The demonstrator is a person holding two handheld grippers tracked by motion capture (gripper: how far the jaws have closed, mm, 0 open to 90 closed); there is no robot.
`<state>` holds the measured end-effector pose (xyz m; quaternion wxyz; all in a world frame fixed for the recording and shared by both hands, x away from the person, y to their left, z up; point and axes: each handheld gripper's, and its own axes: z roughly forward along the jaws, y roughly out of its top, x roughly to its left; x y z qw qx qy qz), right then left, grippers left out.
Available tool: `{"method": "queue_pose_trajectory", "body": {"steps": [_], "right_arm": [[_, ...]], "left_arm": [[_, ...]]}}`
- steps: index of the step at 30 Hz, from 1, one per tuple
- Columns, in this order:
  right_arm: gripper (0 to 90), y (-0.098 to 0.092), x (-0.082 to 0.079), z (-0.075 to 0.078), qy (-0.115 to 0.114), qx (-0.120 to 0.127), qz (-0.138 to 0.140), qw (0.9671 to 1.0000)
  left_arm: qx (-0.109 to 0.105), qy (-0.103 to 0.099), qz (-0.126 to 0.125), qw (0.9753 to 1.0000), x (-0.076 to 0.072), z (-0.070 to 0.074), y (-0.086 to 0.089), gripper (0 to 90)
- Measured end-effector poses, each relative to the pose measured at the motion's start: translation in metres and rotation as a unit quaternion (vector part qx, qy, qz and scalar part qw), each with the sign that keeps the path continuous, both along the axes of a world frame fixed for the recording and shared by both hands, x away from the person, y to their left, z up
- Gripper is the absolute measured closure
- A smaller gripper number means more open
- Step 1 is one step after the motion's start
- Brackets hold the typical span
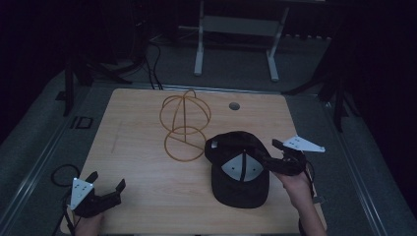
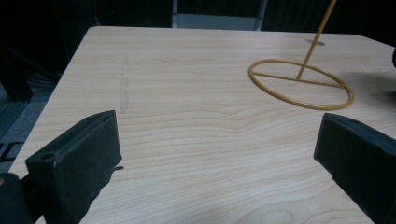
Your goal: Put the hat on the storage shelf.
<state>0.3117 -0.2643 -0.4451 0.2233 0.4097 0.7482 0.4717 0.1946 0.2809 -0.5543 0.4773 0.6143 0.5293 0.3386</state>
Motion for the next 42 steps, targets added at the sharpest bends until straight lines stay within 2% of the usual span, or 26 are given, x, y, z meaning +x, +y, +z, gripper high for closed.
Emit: {"method": "queue_pose_trajectory", "body": {"steps": [2,3,4,5,7,8,9,10,11,12,13,14,15,18,24,25,26,32,38,41,42], "right_arm": [[24.1,0.003,0.003,-0.003,0.003,-0.009,0.002,1.0000],[28.4,0.006,0.005,-0.007,0.009,-0.020,-0.002,0.9998],[40.0,0.010,0.007,-0.016,0.016,-0.024,-0.009,0.9995],[42.0,0.012,0.008,-0.020,0.019,-0.026,-0.014,0.9994],[50.2,0.014,0.009,-0.026,0.020,-0.035,-0.024,0.9989],[55.6,0.015,0.009,-0.029,0.021,-0.041,-0.029,0.9985],[60.4,0.017,0.009,-0.032,0.022,-0.043,-0.034,0.9982],[65.4,0.018,0.008,-0.033,0.021,-0.048,-0.040,0.9978],[74.5,0.020,0.008,-0.034,0.018,-0.062,-0.049,0.9967],[77.2,0.020,0.008,-0.035,0.017,-0.072,-0.056,0.9957],[77.2,0.020,0.008,-0.035,0.017,-0.072,-0.056,0.9957],[83.5,0.019,0.008,-0.036,0.015,-0.053,-0.058,0.9968],[86.3,0.019,0.008,-0.036,0.013,-0.050,-0.059,0.9969],[87.5,0.019,0.007,-0.034,0.011,-0.050,-0.065,0.9966],[88.0,0.020,0.003,-0.026,0.001,-0.030,-0.068,0.9972],[88.0,0.018,-0.002,-0.015,-0.009,-0.008,-0.067,0.9977],[88.0,0.018,-0.003,-0.011,-0.013,-0.002,-0.069,0.9976],[88.0,0.021,-0.013,0.016,-0.044,0.013,-0.060,0.9972],[88.1,0.024,-0.020,0.041,-0.076,0.005,-0.059,0.9953],[88.1,0.025,-0.020,0.047,-0.084,0.006,-0.059,0.9947],[88.1,0.024,-0.021,0.054,-0.089,0.008,-0.059,0.9942]], "left_arm": [[-0.001,0.000,-0.006,1.0000,0.000,0.000,0.000,1.0],[0.001,0.002,-0.008,1.0000,0.001,0.000,-0.001,1.0],[0.011,0.011,-0.006,0.9999,0.002,-0.001,-0.001,1.0],[0.014,0.013,-0.005,0.9998,0.002,-0.001,0.000,1.0],[0.005,0.016,0.001,0.9999,0.002,-0.001,0.002,1.0],[-0.007,0.016,0.002,0.9998,0.002,-0.001,0.004,1.0],[-0.007,0.016,0.002,0.9998,0.002,-0.001,0.004,1.0],[-0.017,0.018,0.003,0.9997,0.002,-0.001,0.006,1.0],[-0.020,0.021,0.002,0.9996,0.002,-0.001,0.006,1.0],[-0.020,0.021,0.002,0.9996,0.002,-0.001,0.006,1.0],[-0.022,0.022,0.001,0.9995,0.003,-0.002,0.006,1.0],[-0.021,0.024,-0.004,0.9995,0.003,-0.002,0.006,1.0],[-0.013,0.028,-0.011,0.9995,0.004,-0.003,0.004,1.0],[-0.008,0.029,-0.015,0.9994,0.005,-0.003,0.003,1.0],[-0.006,0.033,-0.022,0.9992,0.006,-0.003,-0.001,1.0],[-0.005,0.033,-0.024,0.9992,0.006,-0.003,-0.002,1.0],[-0.005,0.033,-0.025,0.9991,0.006,-0.003,-0.003,1.0],[-0.005,0.030,-0.033,0.9990,0.005,0.000,-0.007,1.0],[0.002,0.030,-0.051,0.9983,0.002,0.003,-0.018,1.0],[0.001,0.028,-0.058,0.9979,0.002,0.004,-0.023,1.0],[-0.001,0.029,-0.070,0.9972,0.001,0.005,-0.029,1.0]]}}
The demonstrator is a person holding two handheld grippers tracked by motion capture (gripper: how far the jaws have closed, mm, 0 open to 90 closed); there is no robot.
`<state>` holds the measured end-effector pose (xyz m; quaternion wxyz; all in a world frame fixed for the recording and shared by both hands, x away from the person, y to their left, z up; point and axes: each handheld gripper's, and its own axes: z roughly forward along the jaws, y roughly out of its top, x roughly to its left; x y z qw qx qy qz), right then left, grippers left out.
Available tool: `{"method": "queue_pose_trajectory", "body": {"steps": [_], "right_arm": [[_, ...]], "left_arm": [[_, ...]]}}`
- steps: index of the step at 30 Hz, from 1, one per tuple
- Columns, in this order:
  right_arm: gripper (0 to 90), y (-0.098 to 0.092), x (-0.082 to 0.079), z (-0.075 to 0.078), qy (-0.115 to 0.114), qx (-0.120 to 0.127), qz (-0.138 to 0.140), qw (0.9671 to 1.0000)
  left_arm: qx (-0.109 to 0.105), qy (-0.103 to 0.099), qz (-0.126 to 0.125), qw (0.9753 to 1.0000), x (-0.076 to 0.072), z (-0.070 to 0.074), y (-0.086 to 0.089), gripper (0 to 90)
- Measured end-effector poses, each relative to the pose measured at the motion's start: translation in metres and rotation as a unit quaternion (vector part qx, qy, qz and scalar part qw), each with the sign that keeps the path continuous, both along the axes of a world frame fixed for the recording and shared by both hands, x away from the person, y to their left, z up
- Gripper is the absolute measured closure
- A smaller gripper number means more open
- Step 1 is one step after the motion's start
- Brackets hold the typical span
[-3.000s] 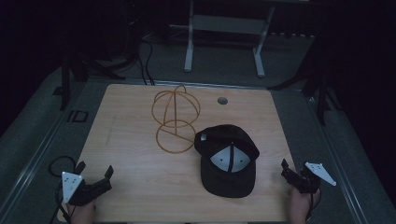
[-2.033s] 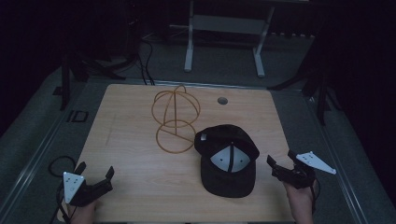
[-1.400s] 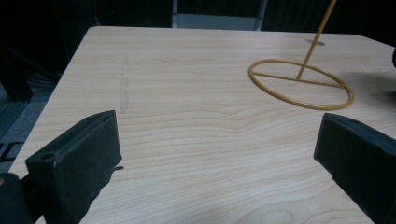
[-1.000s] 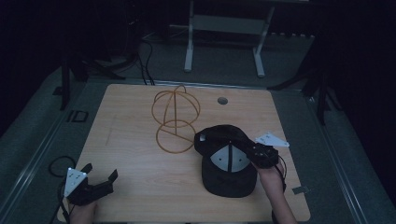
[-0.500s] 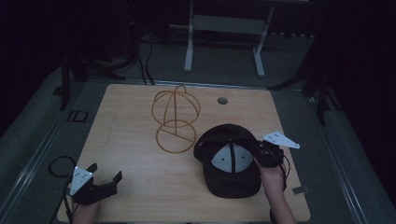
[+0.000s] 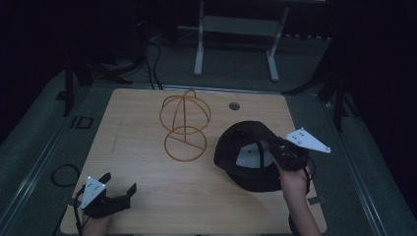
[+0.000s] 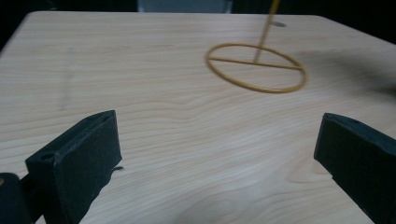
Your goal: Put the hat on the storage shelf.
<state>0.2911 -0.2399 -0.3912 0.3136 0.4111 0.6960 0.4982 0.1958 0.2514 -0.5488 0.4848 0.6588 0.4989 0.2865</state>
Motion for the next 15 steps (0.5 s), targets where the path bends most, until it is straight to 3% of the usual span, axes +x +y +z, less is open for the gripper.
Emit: {"method": "queue_pose_trajectory", "body": {"steps": [5,6,8,11,12,15], "right_arm": [[88.1,0.001,-0.003,0.015,-0.013,0.008,0.007,0.9999],[88.0,0.002,-0.004,0.017,-0.017,0.008,0.010,0.9998],[88.0,0.004,-0.006,0.021,-0.021,0.011,0.016,0.9996],[88.0,0.007,-0.009,0.024,-0.024,0.006,0.020,0.9995],[88.0,0.009,-0.010,0.025,-0.026,0.007,0.024,0.9994],[88.0,0.013,-0.012,0.025,-0.026,0.006,0.031,0.9991]], "left_arm": [[-0.005,0.005,-0.033,0.9994,-0.001,0.006,-0.017,1.0],[-0.003,0.006,-0.053,0.9986,-0.001,0.010,-0.028,1.0],[0.002,0.005,-0.061,0.9981,-0.001,0.013,-0.034,1.0],[0.000,0.002,-0.091,0.9958,0.000,0.022,-0.050,1.0],[-0.005,0.007,-0.108,0.9941,0.001,0.027,-0.059,1.0],[-0.027,0.025,-0.128,0.9911,0.005,0.036,-0.069,1.0]]}}
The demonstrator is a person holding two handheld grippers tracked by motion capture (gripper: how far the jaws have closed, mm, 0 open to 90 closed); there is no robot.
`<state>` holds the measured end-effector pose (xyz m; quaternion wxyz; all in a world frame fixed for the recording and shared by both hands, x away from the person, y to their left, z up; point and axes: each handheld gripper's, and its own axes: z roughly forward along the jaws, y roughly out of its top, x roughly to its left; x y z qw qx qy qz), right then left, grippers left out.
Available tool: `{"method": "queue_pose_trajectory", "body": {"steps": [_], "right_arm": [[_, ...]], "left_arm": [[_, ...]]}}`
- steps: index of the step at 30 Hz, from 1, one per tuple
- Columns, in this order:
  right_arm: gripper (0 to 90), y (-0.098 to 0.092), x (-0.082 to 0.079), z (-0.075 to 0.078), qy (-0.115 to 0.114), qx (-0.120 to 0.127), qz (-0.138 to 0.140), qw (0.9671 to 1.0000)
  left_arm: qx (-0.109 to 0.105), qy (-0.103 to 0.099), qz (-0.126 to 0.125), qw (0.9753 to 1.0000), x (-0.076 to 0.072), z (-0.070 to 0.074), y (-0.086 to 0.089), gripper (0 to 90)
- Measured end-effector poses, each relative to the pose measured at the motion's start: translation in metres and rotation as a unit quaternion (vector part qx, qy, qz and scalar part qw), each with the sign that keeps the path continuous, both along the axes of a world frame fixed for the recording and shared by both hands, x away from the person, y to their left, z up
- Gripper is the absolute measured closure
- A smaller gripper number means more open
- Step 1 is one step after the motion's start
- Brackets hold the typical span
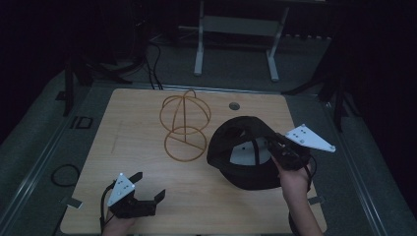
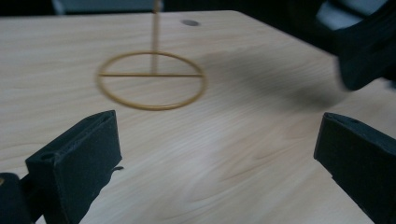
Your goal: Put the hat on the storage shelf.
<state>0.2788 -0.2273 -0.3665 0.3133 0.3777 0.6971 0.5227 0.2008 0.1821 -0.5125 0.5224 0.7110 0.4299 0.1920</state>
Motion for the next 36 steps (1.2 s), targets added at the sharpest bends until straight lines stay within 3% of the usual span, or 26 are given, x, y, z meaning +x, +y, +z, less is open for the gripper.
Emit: {"method": "queue_pose_trajectory", "body": {"steps": [3,4,11,15,17,20,22,24,28,32,36], "right_arm": [[88.0,0.003,-0.001,-0.001,0.001,-0.001,0.005,1.0000],[88.0,0.004,-0.002,-0.002,0.001,-0.001,0.006,1.0000],[88.0,0.009,-0.006,-0.005,0.000,0.000,0.014,0.9999],[88.0,0.012,-0.007,-0.006,-0.001,0.000,0.020,0.9998],[88.0,0.014,-0.008,-0.006,0.000,-0.001,0.024,0.9997],[88.0,0.020,-0.009,-0.006,0.000,-0.005,0.033,0.9994],[88.0,0.022,-0.009,-0.006,0.001,-0.004,0.037,0.9993],[87.9,0.024,-0.010,-0.006,-0.001,-0.003,0.043,0.9991],[88.0,0.028,-0.015,-0.005,-0.002,-0.006,0.055,0.9985],[87.9,0.031,-0.021,-0.004,-0.006,-0.007,0.070,0.9975],[87.8,0.033,-0.025,-0.003,-0.008,-0.012,0.081,0.9966]], "left_arm": [[-0.009,-0.006,-0.019,0.9998,0.002,0.009,-0.008,1.0],[0.001,-0.020,-0.030,0.9993,0.004,0.018,-0.019,1.0],[0.015,-0.047,-0.061,0.9970,0.015,0.037,-0.046,1.0],[0.014,-0.048,-0.065,0.9966,0.021,0.041,-0.055,4.3],[0.004,-0.045,-0.070,0.9966,0.024,0.044,-0.060,5.2],[0.017,-0.053,-0.085,0.9948,0.027,0.050,-0.077,6.2],[0.032,-0.063,-0.083,0.9941,0.029,0.053,-0.085,8.7],[0.030,-0.062,-0.087,0.9938,0.034,0.054,-0.089,13.8],[0.024,-0.053,-0.083,0.9948,0.046,0.055,-0.094,15.5],[0.025,-0.059,-0.079,0.9948,0.052,0.054,-0.094,21.8],[0.002,-0.054,-0.086,0.9948,0.060,0.055,-0.089,28.7]]}}
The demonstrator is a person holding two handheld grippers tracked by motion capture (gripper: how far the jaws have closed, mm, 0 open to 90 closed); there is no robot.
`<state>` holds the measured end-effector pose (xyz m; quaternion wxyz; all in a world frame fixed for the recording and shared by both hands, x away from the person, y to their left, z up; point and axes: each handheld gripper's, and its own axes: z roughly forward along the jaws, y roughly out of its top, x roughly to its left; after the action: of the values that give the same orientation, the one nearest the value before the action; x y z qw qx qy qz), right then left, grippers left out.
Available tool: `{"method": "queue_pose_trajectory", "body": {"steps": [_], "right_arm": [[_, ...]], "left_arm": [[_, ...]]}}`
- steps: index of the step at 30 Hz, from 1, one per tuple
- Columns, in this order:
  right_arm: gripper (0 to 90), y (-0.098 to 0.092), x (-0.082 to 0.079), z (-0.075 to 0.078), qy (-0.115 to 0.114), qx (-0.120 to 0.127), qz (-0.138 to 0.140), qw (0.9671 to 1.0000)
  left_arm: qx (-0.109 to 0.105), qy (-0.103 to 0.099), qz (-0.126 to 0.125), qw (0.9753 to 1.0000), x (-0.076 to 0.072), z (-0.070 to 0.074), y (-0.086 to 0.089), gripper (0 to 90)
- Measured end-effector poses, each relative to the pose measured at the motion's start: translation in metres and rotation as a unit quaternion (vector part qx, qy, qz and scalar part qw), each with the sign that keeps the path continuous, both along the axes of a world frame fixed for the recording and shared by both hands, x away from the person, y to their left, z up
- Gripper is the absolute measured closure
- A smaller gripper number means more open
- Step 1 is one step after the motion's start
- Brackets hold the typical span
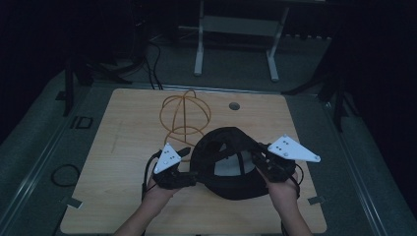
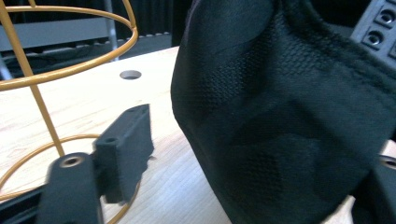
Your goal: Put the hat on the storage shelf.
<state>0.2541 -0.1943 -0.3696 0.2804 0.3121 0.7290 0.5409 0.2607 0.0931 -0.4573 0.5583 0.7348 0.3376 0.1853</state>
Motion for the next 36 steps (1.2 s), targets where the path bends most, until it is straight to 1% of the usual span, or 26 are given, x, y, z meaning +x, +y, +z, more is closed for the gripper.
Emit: {"method": "queue_pose_trajectory", "body": {"steps": [1,2,3,4,5,6,7,8,9,10,13,14,16,17,18,22,23,24,25,26,28,29,31,34,36], "right_arm": [[87.8,0.001,-0.001,0.000,-0.001,-0.004,0.003,1.0000],[87.8,0.002,-0.002,-0.001,-0.003,-0.007,0.004,1.0000],[87.8,0.002,-0.002,-0.001,-0.003,-0.007,0.007,1.0000],[87.8,0.002,-0.003,-0.002,-0.001,-0.007,0.009,0.9999],[87.8,0.003,-0.003,-0.002,-0.001,-0.009,0.009,0.9999],[87.8,0.003,-0.003,-0.002,-0.001,-0.009,0.009,0.9999],[87.8,0.003,-0.004,-0.004,-0.002,-0.008,0.009,0.9999],[87.7,0.003,-0.005,-0.005,-0.002,-0.008,0.009,0.9999],[87.7,0.003,-0.005,-0.005,-0.002,-0.008,0.009,0.9999],[87.6,0.002,-0.006,-0.008,0.000,-0.003,0.008,1.0000],[87.5,-0.001,-0.010,-0.013,0.003,0.006,0.006,1.0000],[87.4,-0.002,-0.011,-0.015,0.003,0.008,0.004,1.0000],[87.1,-0.006,-0.013,-0.018,0.007,0.012,0.005,0.9999],[86.7,-0.008,-0.013,-0.020,0.007,0.015,0.004,0.9998],[86.1,-0.010,-0.014,-0.022,0.010,0.018,0.006,0.9998],[82.5,-0.017,-0.019,-0.029,0.020,0.019,0.010,0.9996],[82.5,-0.017,-0.019,-0.029,0.020,0.019,0.010,0.9996],[82.5,-0.019,-0.022,-0.030,0.025,0.015,0.003,0.9996],[82.5,-0.019,-0.024,-0.030,0.025,0.014,0.004,0.9996],[81.9,-0.020,-0.025,-0.031,0.025,0.016,0.004,0.9995],[80.0,-0.021,-0.027,-0.031,0.027,0.015,0.002,0.9995],[80.0,-0.021,-0.027,-0.031,0.027,0.015,0.002,0.9995],[77.0,-0.023,-0.028,-0.032,0.029,0.019,0.004,0.9994],[71.1,-0.026,-0.033,-0.034,0.030,0.016,0.021,0.9992],[65.3,-0.027,-0.037,-0.034,0.030,0.012,0.034,0.9989]], "left_arm": [[0.000,0.000,0.000,1.0000,0.000,0.000,0.000,34.5],[0.002,-0.004,0.002,1.0000,0.000,0.002,0.000,37.3],[0.002,-0.004,0.002,1.0000,0.000,0.002,0.000,42.0],[0.004,-0.007,0.003,1.0000,0.000,0.003,0.000,48.6],[0.009,-0.011,0.018,0.9997,0.000,0.005,-0.001,55.3],[0.009,-0.011,0.018,0.9997,0.000,0.005,-0.001,61.0],[0.007,-0.013,0.021,0.9997,0.000,0.006,-0.001,70.0],[0.001,-0.018,0.029,0.9994,0.000,0.007,0.000,76.2],[0.000,-0.021,0.035,0.9992,-0.001,0.009,0.000,76.2],[0.005,-0.031,0.042,0.9986,-0.002,0.012,-0.002,86.1],[0.004,-0.035,0.044,0.9984,-0.003,0.016,-0.003,87.9],[0.008,-0.035,0.044,0.9984,-0.003,0.018,-0.004,88.1],[0.023,-0.051,0.047,0.9974,-0.005,0.022,-0.007,88.3],[0.023,-0.051,0.047,0.9974,-0.005,0.022,-0.007,88.3],[0.029,-0.057,0.047,0.9968,-0.007,0.025,-0.009,88.4],[0.034,-0.064,0.039,0.9966,-0.007,0.035,-0.011,88.5],[0.034,-0.064,0.039,0.9966,-0.007,0.035,-0.011,88.5],[0.037,-0.068,0.038,0.9963,-0.007,0.040,-0.013,88.5],[0.037,-0.068,0.038,0.9963,-0.007,0.040,-0.013,88.5],[0.042,-0.074,0.034,0.9958,-0.007,0.045,-0.015,88.5],[0.042,-0.075,0.035,0.9957,-0.007,0.046,-0.016,88.6],[0.047,-0.077,0.034,0.9953,-0.008,0.048,-0.017,88.6],[0.047,-0.080,0.033,0.9951,-0.009,0.051,-0.018,88.7],[0.050,-0.084,0.030,0.9948,-0.009,0.054,-0.018,88.7],[0.050,-0.086,0.031,0.9946,-0.010,0.057,-0.018,88.7]]}}
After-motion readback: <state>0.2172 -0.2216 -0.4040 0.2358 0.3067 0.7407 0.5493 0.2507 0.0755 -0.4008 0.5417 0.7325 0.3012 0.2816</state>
